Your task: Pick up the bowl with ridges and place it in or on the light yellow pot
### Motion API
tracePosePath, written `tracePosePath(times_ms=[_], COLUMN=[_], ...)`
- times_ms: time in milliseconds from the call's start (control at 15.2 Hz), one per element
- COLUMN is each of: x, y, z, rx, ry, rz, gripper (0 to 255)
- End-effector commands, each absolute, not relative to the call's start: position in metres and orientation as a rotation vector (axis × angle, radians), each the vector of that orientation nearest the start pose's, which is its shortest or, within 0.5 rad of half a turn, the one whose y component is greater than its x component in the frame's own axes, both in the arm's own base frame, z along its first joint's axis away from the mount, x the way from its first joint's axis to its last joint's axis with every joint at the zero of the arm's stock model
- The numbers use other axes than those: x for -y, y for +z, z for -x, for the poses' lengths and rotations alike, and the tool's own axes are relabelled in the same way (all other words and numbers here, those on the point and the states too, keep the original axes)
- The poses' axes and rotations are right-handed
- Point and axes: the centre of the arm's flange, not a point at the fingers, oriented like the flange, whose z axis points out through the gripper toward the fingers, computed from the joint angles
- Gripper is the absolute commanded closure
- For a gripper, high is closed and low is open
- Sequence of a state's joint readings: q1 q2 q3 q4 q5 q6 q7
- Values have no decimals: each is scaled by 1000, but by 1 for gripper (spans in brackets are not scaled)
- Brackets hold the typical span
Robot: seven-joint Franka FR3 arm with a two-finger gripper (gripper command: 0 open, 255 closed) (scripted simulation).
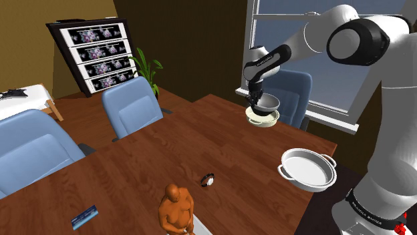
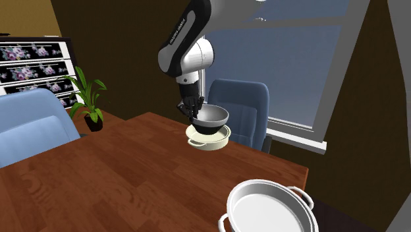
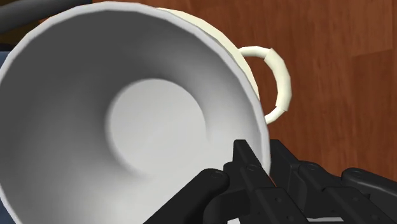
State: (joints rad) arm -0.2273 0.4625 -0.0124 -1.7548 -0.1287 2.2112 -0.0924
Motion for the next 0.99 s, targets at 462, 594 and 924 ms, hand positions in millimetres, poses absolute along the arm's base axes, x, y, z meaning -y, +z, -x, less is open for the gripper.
tracePosePath(times_ms=[462, 594, 924], x=[160, 161, 156], y=[301, 300, 349], z=[-637, -637, -639], rx=[-115, -115, -115], ry=[55, 55, 55], rz=[3244, 3245, 3245], gripper=[0, 0, 0])
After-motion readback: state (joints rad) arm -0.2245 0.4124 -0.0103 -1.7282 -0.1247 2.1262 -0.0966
